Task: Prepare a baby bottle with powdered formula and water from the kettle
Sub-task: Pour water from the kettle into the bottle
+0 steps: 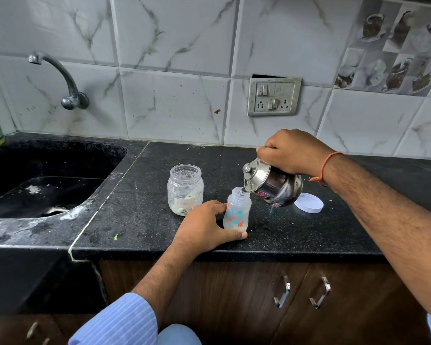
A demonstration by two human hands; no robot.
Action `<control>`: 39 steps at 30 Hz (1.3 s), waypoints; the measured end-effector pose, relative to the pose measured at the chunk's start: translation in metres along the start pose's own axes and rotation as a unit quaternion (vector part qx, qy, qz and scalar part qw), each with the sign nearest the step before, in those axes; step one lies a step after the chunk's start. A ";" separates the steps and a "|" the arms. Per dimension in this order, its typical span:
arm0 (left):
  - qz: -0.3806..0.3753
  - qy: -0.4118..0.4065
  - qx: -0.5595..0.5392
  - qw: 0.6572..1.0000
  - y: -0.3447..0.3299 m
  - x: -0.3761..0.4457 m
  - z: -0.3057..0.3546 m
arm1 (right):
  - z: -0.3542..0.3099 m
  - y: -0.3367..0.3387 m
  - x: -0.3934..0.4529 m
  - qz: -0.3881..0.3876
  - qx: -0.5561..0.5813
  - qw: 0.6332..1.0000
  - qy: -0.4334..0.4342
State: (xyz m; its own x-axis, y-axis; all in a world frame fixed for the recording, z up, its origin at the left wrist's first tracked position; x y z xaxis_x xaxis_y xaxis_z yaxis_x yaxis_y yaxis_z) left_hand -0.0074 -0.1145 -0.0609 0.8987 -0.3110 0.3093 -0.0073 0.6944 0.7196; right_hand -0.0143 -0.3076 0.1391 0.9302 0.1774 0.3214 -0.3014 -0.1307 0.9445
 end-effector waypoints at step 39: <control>0.016 -0.013 -0.007 1.000 -0.001 0.001 -0.002 | -0.003 0.002 0.000 0.007 -0.009 1.000 0.001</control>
State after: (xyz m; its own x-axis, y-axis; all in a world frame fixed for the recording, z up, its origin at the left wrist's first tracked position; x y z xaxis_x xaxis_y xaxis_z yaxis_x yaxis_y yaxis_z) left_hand -0.0060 -0.1138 -0.0625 0.8860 -0.3057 0.3487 -0.0298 0.7129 0.7007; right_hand -0.0152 -0.3048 0.1411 0.9257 0.1775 0.3341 -0.3175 -0.1154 0.9412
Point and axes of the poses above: each hand's wrist, its own x-axis towards the middle knuckle, its own y-axis out of the back of the hand, z = x × y, the point moved 4 cm from there along x, towards the middle knuckle, and after that the axes turned 2 degrees about z, right-handed, at the moved point
